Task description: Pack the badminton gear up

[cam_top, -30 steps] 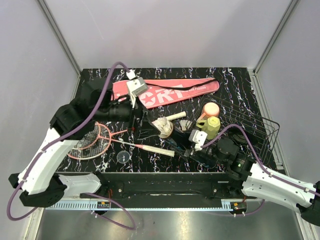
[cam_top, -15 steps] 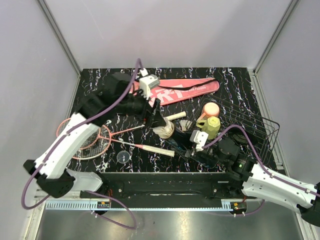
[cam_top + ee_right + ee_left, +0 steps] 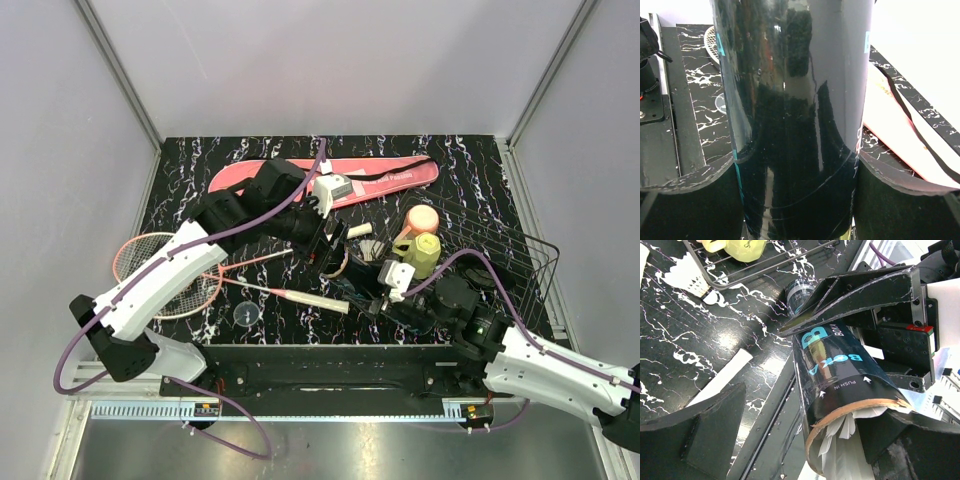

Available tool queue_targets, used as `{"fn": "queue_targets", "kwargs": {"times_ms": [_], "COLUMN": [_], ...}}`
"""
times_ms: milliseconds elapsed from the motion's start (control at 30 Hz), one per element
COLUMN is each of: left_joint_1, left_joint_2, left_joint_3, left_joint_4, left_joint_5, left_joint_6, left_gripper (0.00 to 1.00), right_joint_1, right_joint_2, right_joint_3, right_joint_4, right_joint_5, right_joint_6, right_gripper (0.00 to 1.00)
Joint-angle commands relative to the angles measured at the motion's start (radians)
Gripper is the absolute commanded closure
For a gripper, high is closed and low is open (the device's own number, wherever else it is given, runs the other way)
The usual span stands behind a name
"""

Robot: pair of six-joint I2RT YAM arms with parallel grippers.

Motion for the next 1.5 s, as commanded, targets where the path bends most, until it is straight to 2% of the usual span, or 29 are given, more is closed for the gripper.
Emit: {"fn": "queue_targets", "kwargs": {"times_ms": [0,200,400,533,633,767,933,1033,1067,1167,1233,1300,1333,1367,1400,1467], "left_joint_1": [-0.027,-0.029,-0.027,-0.027,-0.012,0.042,0.088,0.102,0.112,0.174,0.224,0.272,0.286,0.298,0.316,0.324], "left_joint_2": [-0.011,0.016,-0.088,-0.103,-0.171,-0.318,-0.378,-0.396,-0.395,-0.340,-0.260,-0.206,-0.156,-0.127,-0.100,-0.001], "left_joint_3": [-0.010,-0.063,-0.181,-0.133,-0.106,-0.103,-0.131,-0.132,-0.131,-0.132,-0.155,-0.221,-0.249,-0.278,-0.334,-0.379], "left_joint_4": [0.038,0.088,0.280,0.250,0.240,0.283,0.357,0.346,0.331,0.250,0.219,0.246,0.318,0.372,0.510,0.658], "left_joint_5": [0.006,-0.009,-0.064,-0.096,-0.170,-0.181,-0.120,-0.271,-0.404,-0.532,-0.512,-0.402,-0.355,-0.247,-0.185,-0.038], "left_joint_6": [-0.016,-0.033,-0.076,-0.054,-0.039,-0.054,-0.092,-0.118,-0.138,-0.246,-0.330,-0.378,-0.413,-0.422,-0.424,-0.416], "left_gripper": [0.09,0.09,0.14,0.11,0.01,0.01,0.01,0.01,0.02,0.04,0.05,0.13,0.17,0.19,0.24,0.27], "right_joint_1": [0.005,0.005,0.003,0.003,0.005,0.005,0.003,0.003,0.003,0.003,0.003,0.003,0.005,0.003,0.003,0.003], "right_joint_2": [0.026,0.005,-0.034,0.006,-0.004,-0.040,-0.043,-0.055,-0.066,-0.128,-0.171,-0.188,-0.198,-0.204,-0.208,-0.224], "right_joint_3": [0.045,0.064,0.035,0.055,0.035,-0.008,-0.019,-0.011,-0.014,-0.017,-0.023,-0.022,-0.017,-0.007,-0.004,-0.007], "right_joint_4": [0.058,0.109,0.202,0.117,0.092,0.057,0.028,0.024,0.027,0.038,0.061,0.070,0.067,0.061,0.060,0.063], "right_joint_5": [0.013,-0.033,-0.052,-0.026,0.011,0.043,0.060,0.120,0.149,0.258,0.298,0.307,0.310,0.312,0.307,0.304], "right_joint_6": [-0.039,-0.014,0.024,-0.021,-0.018,0.000,-0.004,0.023,0.043,0.080,0.080,0.063,0.060,0.054,0.047,0.037], "right_gripper": [0.59,0.59,0.59,0.59,0.59,0.59,0.59,0.59,0.59,0.59,0.61,0.61,0.61,0.61,0.61,0.61]}}
